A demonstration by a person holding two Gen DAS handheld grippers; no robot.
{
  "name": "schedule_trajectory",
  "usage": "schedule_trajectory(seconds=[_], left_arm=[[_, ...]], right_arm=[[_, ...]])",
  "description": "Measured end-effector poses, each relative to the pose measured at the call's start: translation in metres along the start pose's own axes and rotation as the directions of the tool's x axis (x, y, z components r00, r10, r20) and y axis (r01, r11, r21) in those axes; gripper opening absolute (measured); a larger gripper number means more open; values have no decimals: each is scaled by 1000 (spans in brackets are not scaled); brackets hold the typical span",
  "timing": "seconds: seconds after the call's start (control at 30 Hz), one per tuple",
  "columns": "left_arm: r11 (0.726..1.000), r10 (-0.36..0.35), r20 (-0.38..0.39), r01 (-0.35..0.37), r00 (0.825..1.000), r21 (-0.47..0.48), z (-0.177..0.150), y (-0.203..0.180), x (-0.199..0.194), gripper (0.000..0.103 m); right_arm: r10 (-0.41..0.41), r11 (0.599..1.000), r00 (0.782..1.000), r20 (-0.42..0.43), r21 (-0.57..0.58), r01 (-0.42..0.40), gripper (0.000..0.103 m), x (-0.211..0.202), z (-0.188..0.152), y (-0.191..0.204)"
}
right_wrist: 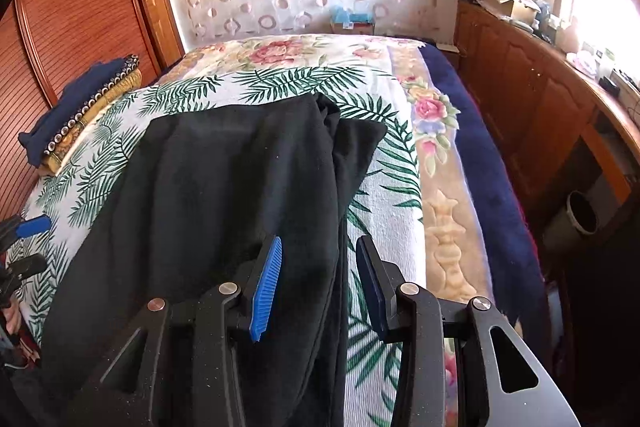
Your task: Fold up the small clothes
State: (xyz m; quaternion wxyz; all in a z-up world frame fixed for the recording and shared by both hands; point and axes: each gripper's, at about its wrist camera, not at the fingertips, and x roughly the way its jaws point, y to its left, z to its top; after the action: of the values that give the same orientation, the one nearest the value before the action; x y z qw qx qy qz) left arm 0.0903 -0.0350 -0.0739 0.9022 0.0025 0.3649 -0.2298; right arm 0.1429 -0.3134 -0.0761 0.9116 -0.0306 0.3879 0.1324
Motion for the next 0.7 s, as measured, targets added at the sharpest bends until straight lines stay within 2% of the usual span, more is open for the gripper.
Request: schedule_trajectory(seconds=[0.13, 0.23, 0.43, 0.7], left_arm=[[1000, 20, 3, -20, 1000, 24, 15, 2, 6, 79], [997, 53, 17, -54, 998, 54, 37, 5, 16, 79], [996, 54, -2, -53, 999, 67, 77, 17, 47, 79], [997, 77, -88, -74, 993, 38, 100, 33, 96, 78]], right_arm=[[9, 1000, 1000, 6, -14, -9, 41, 6, 11, -3], [2, 1000, 1000, 11, -8, -2, 54, 16, 25, -11], [18, 998, 1000, -3, 58, -18, 57, 52, 48, -30], [62, 990, 998, -24, 131, -58, 57, 93, 69, -40]])
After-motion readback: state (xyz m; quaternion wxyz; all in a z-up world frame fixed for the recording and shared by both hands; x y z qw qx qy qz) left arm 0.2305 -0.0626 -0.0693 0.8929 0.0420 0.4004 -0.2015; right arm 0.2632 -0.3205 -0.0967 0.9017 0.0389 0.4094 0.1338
